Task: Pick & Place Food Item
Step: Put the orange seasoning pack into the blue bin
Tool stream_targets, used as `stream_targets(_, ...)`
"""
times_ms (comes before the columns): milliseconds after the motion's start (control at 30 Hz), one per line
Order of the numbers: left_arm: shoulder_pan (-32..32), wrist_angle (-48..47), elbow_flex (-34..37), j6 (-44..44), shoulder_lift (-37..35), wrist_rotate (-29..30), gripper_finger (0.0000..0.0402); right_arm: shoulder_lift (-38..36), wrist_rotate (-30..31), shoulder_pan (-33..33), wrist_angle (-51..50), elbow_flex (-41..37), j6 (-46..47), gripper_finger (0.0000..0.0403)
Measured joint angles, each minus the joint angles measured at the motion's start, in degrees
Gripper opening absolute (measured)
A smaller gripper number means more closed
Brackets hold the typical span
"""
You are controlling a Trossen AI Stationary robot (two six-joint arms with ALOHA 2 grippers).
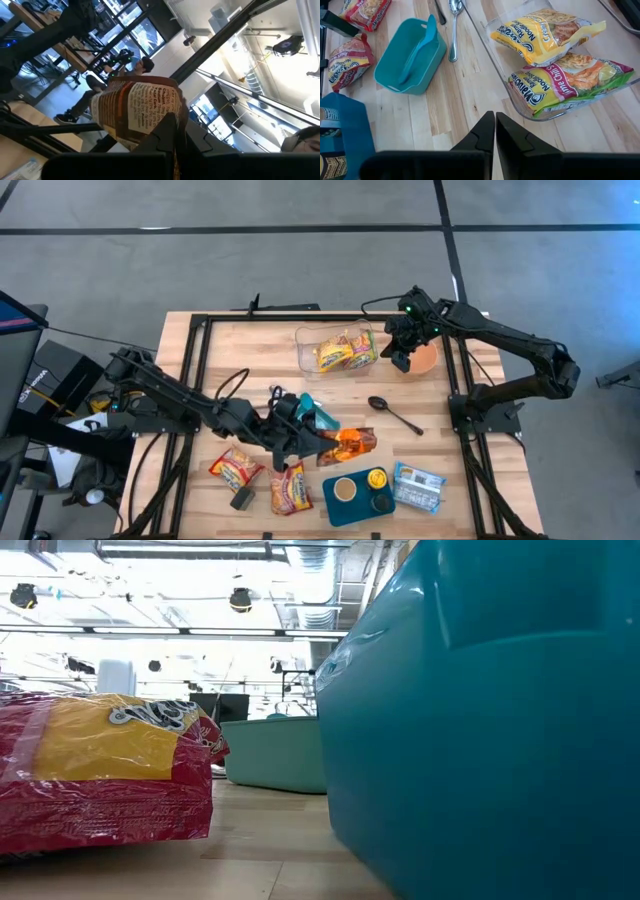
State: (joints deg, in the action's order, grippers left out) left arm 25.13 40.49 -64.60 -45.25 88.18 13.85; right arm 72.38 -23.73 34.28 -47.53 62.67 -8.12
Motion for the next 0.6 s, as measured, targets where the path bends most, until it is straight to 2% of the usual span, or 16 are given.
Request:
stream_targets(100,0.6,-0.3,-1.4,0.3,0.9,0.2,0.0,0.0,0.0,0.0,0.0,0.0,0.0,0.0011)
stream_targets(267,2.5,-2.0,-3.6,0.0,3.6,-2.9,0.0,0.0,0.0,0.0,0.1,0.0,0.0,0.0011)
stream_targets(600,5.3,-3.3,-5.3,-3.8,8.0,-2.1,0.0,0.0,0.0,0.0,0.1,0.0,0.0,0.0011)
